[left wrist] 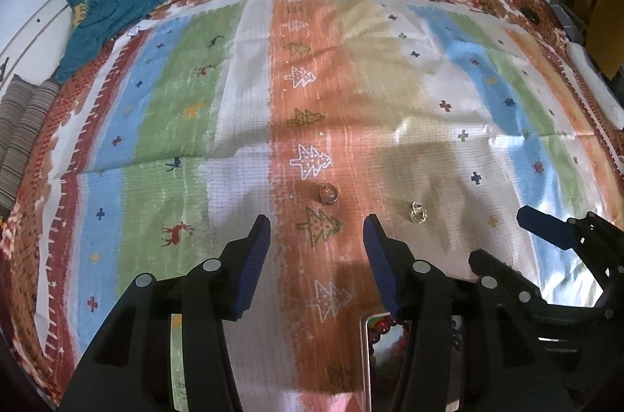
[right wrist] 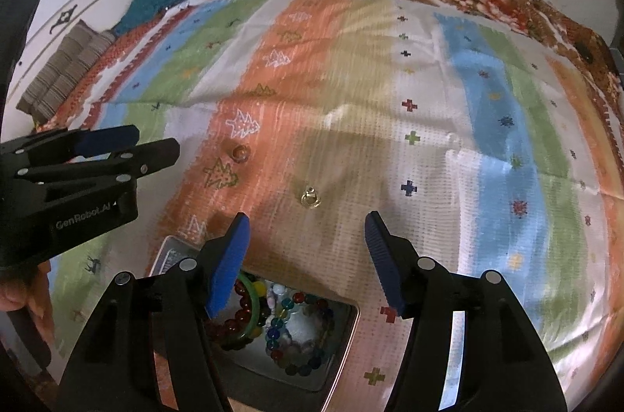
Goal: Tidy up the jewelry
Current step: 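Move both tools toward the small ring and gold pendant on the cloth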
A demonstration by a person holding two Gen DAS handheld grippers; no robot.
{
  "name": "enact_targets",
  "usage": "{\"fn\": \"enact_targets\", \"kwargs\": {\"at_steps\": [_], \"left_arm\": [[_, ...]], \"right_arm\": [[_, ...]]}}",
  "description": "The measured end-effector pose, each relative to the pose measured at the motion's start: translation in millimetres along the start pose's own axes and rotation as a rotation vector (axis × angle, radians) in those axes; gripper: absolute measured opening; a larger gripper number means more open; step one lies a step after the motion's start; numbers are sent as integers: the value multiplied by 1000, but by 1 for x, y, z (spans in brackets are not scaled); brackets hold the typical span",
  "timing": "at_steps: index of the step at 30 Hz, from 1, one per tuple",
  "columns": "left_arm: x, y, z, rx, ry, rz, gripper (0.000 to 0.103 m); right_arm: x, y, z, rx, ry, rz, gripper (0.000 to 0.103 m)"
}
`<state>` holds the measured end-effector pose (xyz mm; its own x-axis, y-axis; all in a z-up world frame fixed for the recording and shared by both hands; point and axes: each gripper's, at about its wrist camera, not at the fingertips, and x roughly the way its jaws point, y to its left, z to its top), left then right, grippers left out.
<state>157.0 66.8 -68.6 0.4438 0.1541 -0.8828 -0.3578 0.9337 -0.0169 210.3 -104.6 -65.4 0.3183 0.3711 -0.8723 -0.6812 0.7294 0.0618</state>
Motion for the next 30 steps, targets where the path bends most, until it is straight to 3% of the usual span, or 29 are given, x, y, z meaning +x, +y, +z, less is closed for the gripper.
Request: {"fn": "enact_targets", "kwargs": {"at_steps": [19,30], "left_arm": [[50,4,18,10,94,18,50],[69,7,22,15,136,-8,50]], "right_arm": [[39,0,12,-26,79,-7,61],[58,3,17,-34,144,10,61]]}}
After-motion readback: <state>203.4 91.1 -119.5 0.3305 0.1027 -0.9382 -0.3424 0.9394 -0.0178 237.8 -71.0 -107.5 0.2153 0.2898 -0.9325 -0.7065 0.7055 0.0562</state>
